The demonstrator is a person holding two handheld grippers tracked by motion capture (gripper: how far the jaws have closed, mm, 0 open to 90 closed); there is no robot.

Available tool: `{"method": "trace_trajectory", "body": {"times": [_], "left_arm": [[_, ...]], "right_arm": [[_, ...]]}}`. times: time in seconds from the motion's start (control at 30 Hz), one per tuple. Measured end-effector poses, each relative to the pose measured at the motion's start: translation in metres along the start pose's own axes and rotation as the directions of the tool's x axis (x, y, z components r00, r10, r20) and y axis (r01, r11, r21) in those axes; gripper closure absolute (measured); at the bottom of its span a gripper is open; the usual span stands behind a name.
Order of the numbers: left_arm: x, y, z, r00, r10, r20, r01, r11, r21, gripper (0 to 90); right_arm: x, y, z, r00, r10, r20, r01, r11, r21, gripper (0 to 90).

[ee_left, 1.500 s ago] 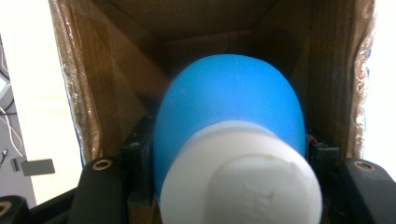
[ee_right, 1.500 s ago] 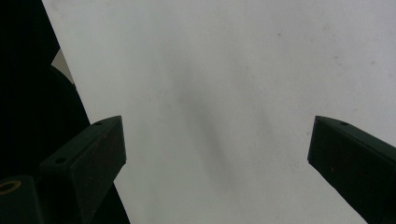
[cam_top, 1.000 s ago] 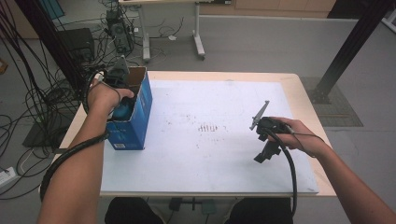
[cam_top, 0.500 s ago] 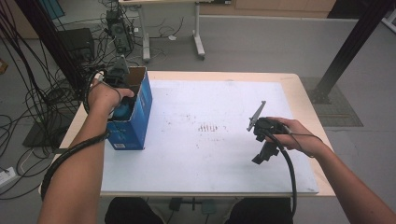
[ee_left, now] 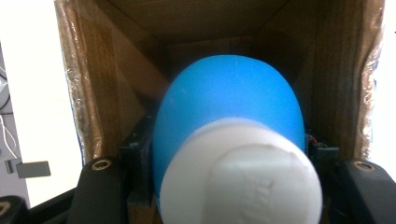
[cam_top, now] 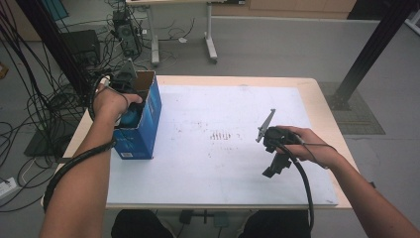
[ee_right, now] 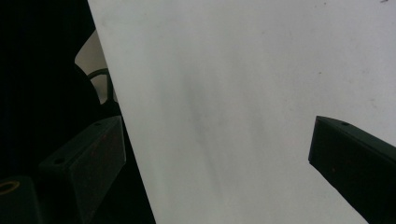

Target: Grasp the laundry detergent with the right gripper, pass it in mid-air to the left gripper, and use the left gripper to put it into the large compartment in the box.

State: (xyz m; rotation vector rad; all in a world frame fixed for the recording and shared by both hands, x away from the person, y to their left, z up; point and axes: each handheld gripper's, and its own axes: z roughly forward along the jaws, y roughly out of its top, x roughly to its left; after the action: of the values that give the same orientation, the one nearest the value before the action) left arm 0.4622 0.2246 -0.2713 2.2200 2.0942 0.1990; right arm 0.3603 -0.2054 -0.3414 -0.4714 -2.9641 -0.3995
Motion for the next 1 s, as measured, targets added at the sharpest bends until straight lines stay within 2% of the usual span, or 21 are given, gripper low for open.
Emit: {"method": "trace_trajectory", "body": {"times": [0.27,1.0], "left_arm": [[0.0009,0.0,0.0002,1.0,-0.003,0.002,0.003,1.0,-0.002,37.5],[0.0012,0.0007,0.0006,1.0,-0.006,-0.001,0.006,1.0,-0.005,37.4]], "right_arm": [[0.0057,0.0055,-0.0031,0.9997,-0.023,-0.002,0.023,1.0,-0.002,3.7],[0.0074,0.0058,-0.0017,0.9996,-0.029,-0.002,0.029,1.0,0.009,3.8]]}}
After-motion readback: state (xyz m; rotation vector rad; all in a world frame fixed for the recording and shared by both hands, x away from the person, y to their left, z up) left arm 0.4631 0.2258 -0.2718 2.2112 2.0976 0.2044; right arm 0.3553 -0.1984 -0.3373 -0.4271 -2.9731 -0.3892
